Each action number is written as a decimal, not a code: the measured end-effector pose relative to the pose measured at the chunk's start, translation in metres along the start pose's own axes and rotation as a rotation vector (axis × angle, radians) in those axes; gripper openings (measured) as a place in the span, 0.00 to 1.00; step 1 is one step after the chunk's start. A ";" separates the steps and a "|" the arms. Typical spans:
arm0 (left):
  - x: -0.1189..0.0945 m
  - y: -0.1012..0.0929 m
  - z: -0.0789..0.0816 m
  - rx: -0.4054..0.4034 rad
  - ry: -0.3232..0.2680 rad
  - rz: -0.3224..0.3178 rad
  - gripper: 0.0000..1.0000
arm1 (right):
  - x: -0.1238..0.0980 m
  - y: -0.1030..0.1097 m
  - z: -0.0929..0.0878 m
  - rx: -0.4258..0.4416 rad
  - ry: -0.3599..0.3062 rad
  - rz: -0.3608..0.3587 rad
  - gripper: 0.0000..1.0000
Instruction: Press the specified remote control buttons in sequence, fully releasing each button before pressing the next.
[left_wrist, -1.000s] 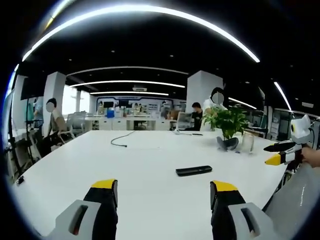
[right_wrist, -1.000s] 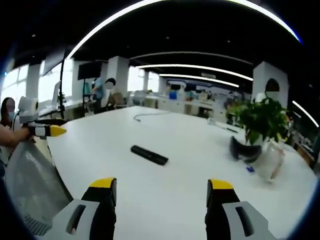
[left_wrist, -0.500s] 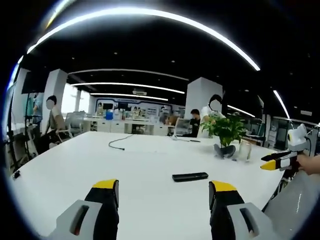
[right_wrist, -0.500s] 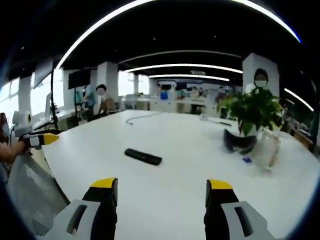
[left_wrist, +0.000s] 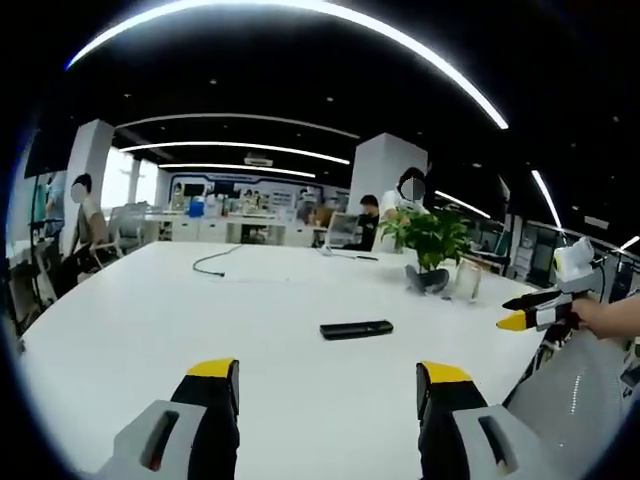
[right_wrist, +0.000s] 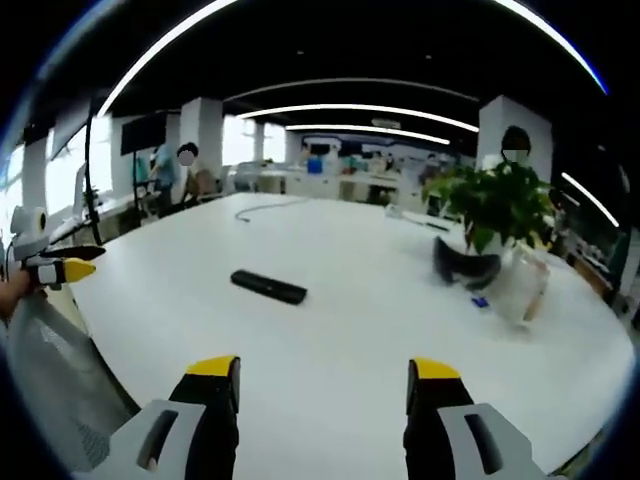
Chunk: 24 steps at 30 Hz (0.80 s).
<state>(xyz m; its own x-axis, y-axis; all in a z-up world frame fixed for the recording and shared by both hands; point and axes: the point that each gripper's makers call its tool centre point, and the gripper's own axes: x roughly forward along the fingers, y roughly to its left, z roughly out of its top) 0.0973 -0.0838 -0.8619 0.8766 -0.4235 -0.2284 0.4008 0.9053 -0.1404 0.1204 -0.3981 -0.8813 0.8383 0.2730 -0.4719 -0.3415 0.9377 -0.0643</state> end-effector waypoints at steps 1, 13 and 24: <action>0.000 -0.001 0.000 0.000 0.002 -0.005 0.74 | 0.000 -0.001 0.000 0.002 -0.001 -0.003 0.66; 0.005 -0.008 -0.021 0.028 0.133 -0.039 0.72 | -0.001 0.008 0.002 0.027 -0.022 0.070 0.63; 0.015 -0.032 -0.054 0.004 0.391 -0.198 0.76 | -0.001 -0.003 0.010 0.094 -0.089 0.102 0.60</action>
<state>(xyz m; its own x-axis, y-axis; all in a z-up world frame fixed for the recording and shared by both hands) 0.0832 -0.1206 -0.9132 0.6164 -0.5684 -0.5449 0.5526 0.8053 -0.2149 0.1247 -0.3987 -0.8720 0.8371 0.3819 -0.3917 -0.3892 0.9189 0.0641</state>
